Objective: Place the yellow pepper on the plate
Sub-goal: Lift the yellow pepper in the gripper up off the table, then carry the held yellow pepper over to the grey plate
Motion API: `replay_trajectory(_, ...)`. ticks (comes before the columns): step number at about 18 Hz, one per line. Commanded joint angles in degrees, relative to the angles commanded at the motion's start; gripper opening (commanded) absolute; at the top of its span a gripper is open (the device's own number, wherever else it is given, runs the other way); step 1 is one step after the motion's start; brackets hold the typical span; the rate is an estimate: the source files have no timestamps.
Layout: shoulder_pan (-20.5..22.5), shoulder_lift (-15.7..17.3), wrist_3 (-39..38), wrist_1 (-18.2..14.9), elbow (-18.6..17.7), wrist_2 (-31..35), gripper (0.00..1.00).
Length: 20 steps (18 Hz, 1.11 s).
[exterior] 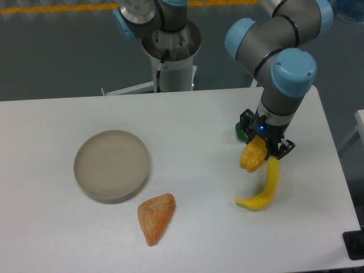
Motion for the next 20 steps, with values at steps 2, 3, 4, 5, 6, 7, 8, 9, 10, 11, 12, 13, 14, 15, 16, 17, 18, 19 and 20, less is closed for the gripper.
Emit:
replay_trajectory(2,-0.09,-0.35,-0.26,0.00,0.35,0.00,0.29)
replay_trajectory(3,-0.17,-1.05,-0.35,-0.09,1.22,-0.09,0.29)
replay_trajectory(4,-0.52,-1.84,-0.44,-0.09,2.19,-0.09,0.29)
replay_trajectory(5,-0.70,-2.46,-0.35,-0.09,2.20,0.00,0.29)
replay_trajectory(6,-0.88,-2.46,-0.35,0.09,1.24,0.09,0.29)
replay_trajectory(7,-1.14,-2.11,-0.35,0.09,0.27,0.09,0.29)
replay_trajectory(8,-1.93,-1.59,-0.35,0.00,-0.69,-0.09,0.29)
replay_trajectory(9,-2.28,-0.89,-0.44,-0.09,-1.49,-0.17,0.28)
replay_trajectory(10,-3.33,0.34,-0.44,-0.09,-2.02,-0.26,0.28)
replay_trajectory(11,-4.82,0.87,-0.70,-0.17,-2.54,-0.35,0.28)
replay_trajectory(12,-5.62,1.31,-1.40,-0.09,-4.03,-0.35,0.28)
replay_trajectory(13,-6.67,2.10,-3.50,0.00,-5.70,-0.44,0.28)
replay_trajectory(14,-9.29,2.20,-5.17,0.09,-6.32,-0.27,0.28)
replay_trajectory(15,-10.80,2.28,-6.06,0.00,-6.68,-0.09,0.28)
replay_trajectory(16,-12.12,3.15,-7.11,0.00,-7.46,-0.09,0.28)
replay_trajectory(17,-14.22,4.21,-9.03,0.00,-8.77,-0.44,0.28)
replay_trajectory(18,-17.20,4.74,-11.23,-0.09,-9.57,-0.53,0.28)
replay_trajectory(19,-19.92,5.35,-13.51,-0.17,-10.45,-1.05,0.28)
replay_trajectory(20,-21.08,5.80,-14.41,-0.18,-11.24,-1.49,0.28)
